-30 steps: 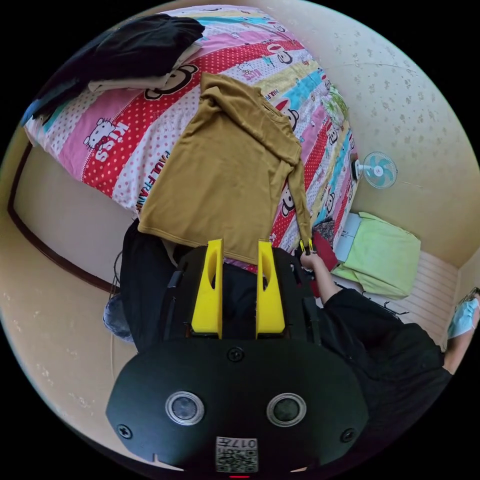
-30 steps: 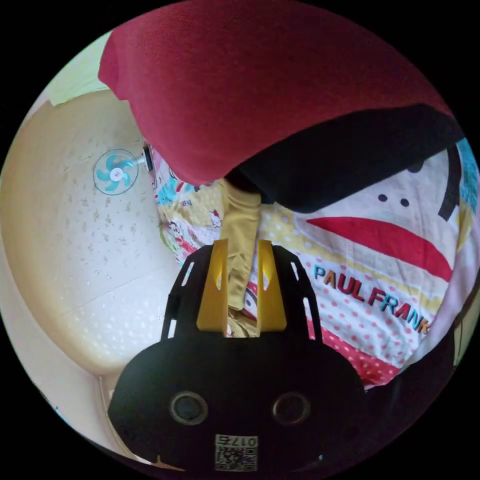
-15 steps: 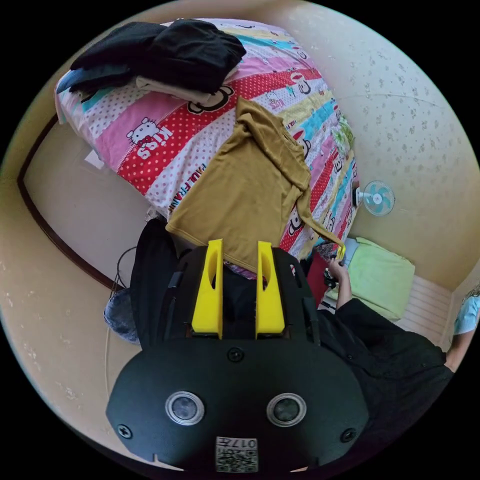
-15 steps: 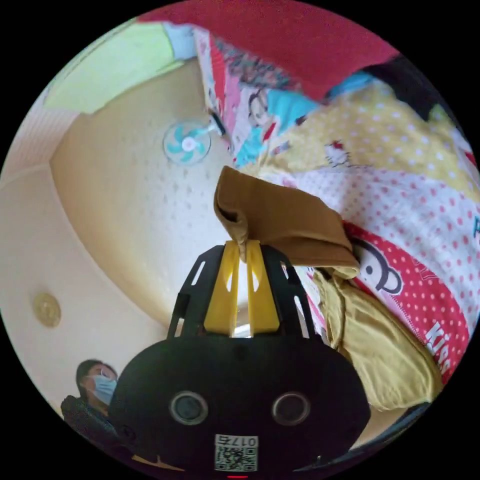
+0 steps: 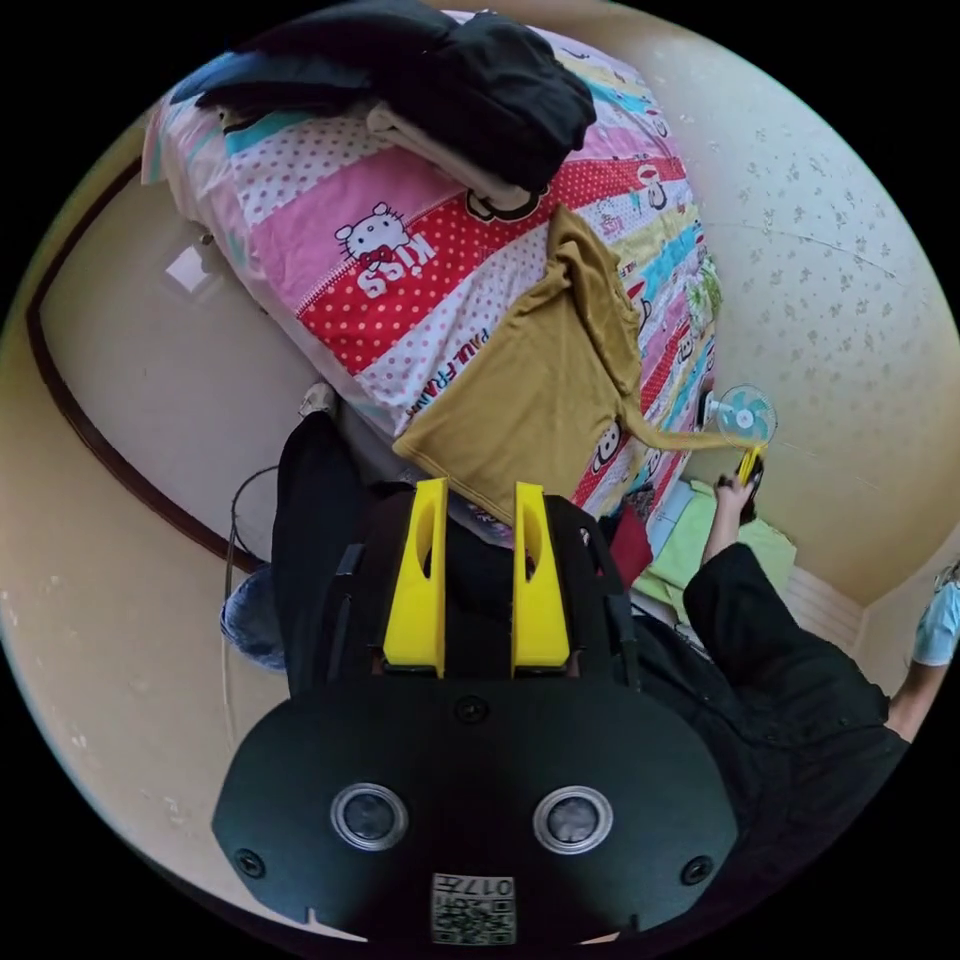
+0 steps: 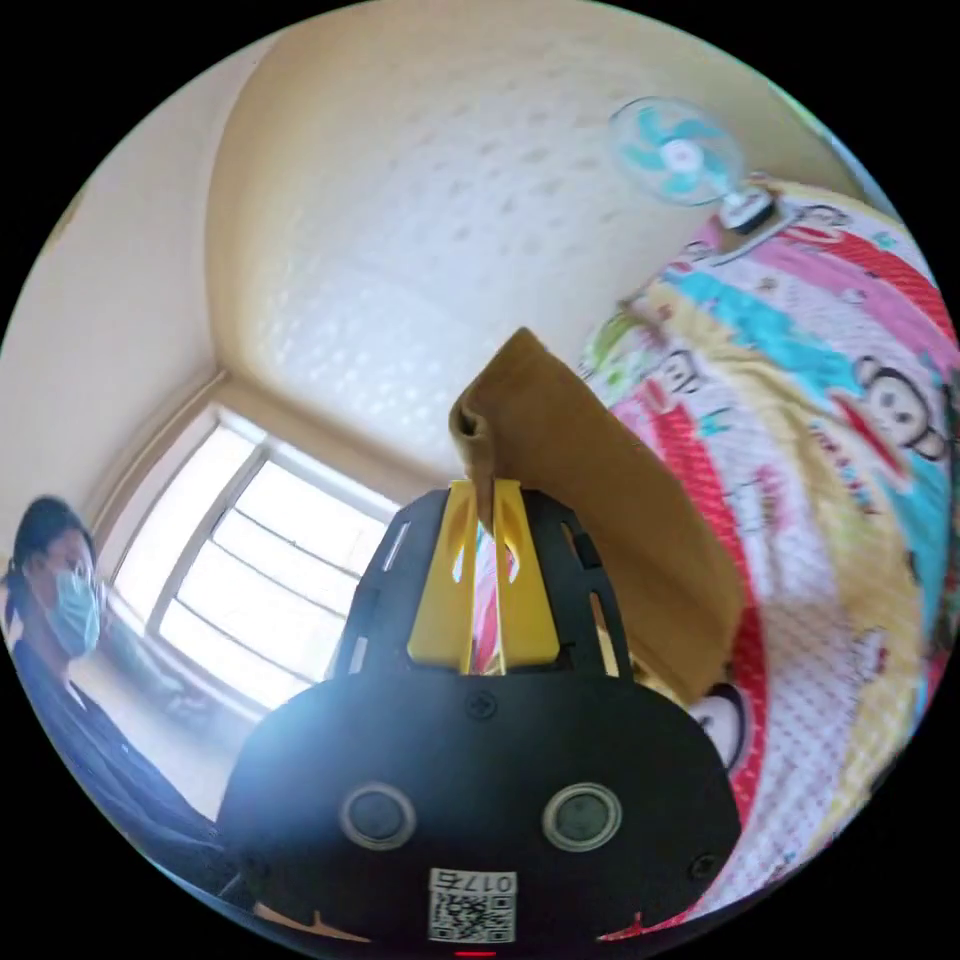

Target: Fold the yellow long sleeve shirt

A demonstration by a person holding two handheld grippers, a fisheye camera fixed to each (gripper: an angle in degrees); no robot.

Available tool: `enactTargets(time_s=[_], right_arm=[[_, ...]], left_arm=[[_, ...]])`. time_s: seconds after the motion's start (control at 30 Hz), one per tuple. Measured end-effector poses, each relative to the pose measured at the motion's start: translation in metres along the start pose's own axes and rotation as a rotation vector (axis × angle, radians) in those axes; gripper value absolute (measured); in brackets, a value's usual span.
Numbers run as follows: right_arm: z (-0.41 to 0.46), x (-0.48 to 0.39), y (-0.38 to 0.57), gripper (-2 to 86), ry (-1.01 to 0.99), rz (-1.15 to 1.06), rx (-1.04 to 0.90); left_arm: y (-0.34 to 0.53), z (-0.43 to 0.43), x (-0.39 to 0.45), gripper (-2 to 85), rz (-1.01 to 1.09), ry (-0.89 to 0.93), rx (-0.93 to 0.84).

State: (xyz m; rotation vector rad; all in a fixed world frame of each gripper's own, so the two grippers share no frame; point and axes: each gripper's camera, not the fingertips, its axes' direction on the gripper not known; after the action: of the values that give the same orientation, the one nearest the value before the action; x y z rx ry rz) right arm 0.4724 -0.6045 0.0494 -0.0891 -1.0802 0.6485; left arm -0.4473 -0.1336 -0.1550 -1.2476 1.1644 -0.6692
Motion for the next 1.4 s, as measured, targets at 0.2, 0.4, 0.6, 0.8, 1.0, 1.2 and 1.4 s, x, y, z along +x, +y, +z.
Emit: enactTargets(time_s=[0.2,0.4,0.6,0.8,1.0,1.2,1.4], right_arm=[[0.255,-0.007,0.140,6.1,-0.136,0.024,-0.581],[0.147,0.063,0.188,8.8,0.048,0.185,-0.533],[0.008,0.099,0.236,12.2,0.641,0.278,-0.838],[0.001,0.138,0.298,14.2,0.556,0.397,-1.196],[0.023,0.144,0.291,12.8,0.635,0.323,-1.261],[0.002,0.123,0.271,4.0,0.514,0.247,-1.326],[-0.073,0.083,0.264,3.5,0.440,0.261,-1.428]], left_arm=[[-0.082,0.020,-0.002,11.2,0.138,-0.085,-0.171],[-0.150,0.028,-0.031,12.3,0.182,-0.100,-0.251],[-0.196,0.056,-0.053,14.8,0.228,-0.076,-0.430],[-0.216,0.098,-0.054,16.8,0.256,-0.065,-0.541],[-0.236,0.106,-0.058,10.4,0.143,0.014,-0.512],[-0.219,0.071,-0.037,4.4,0.122,0.033,-0.547],[-0.116,0.003,-0.008,4.1,0.052,0.137,-0.490]])
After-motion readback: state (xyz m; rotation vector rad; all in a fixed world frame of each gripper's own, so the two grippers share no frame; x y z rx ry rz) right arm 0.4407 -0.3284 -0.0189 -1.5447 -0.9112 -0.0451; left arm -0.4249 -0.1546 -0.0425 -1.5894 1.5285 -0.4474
